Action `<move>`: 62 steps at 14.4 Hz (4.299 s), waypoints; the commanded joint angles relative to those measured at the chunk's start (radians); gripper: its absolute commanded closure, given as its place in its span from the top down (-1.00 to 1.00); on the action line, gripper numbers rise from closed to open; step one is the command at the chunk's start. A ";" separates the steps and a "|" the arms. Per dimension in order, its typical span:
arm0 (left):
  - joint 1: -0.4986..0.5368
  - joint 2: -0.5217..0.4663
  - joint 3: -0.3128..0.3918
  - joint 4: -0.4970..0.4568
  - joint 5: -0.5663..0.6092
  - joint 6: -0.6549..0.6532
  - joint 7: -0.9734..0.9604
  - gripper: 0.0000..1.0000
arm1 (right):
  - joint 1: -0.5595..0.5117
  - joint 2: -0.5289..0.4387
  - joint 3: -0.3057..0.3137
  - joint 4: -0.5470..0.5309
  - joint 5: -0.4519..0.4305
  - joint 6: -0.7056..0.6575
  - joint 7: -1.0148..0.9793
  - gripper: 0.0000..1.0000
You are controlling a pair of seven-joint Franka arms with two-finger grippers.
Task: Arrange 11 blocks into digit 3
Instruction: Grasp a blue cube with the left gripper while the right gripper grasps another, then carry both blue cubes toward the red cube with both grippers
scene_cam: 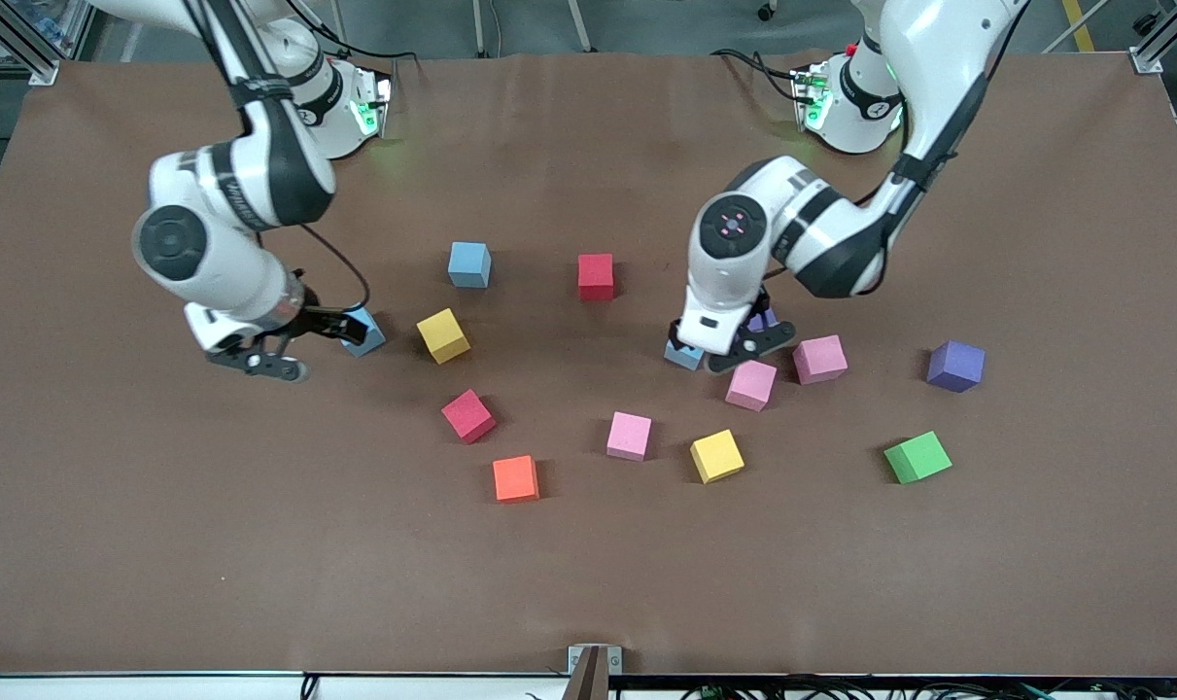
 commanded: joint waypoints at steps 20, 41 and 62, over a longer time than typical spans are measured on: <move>0.015 0.135 -0.005 -0.093 -0.003 0.261 -0.733 0.19 | 0.418 -0.015 -0.004 -0.390 0.132 0.475 0.183 1.00; -0.034 0.026 -0.131 -0.174 -0.192 0.195 -1.314 -0.55 | 0.443 0.045 -0.013 -0.372 0.132 0.542 0.712 -0.99; -0.078 0.062 -0.127 -0.219 -0.077 0.295 -1.368 -0.56 | 0.461 0.111 -0.009 -0.182 0.130 0.470 1.619 -1.00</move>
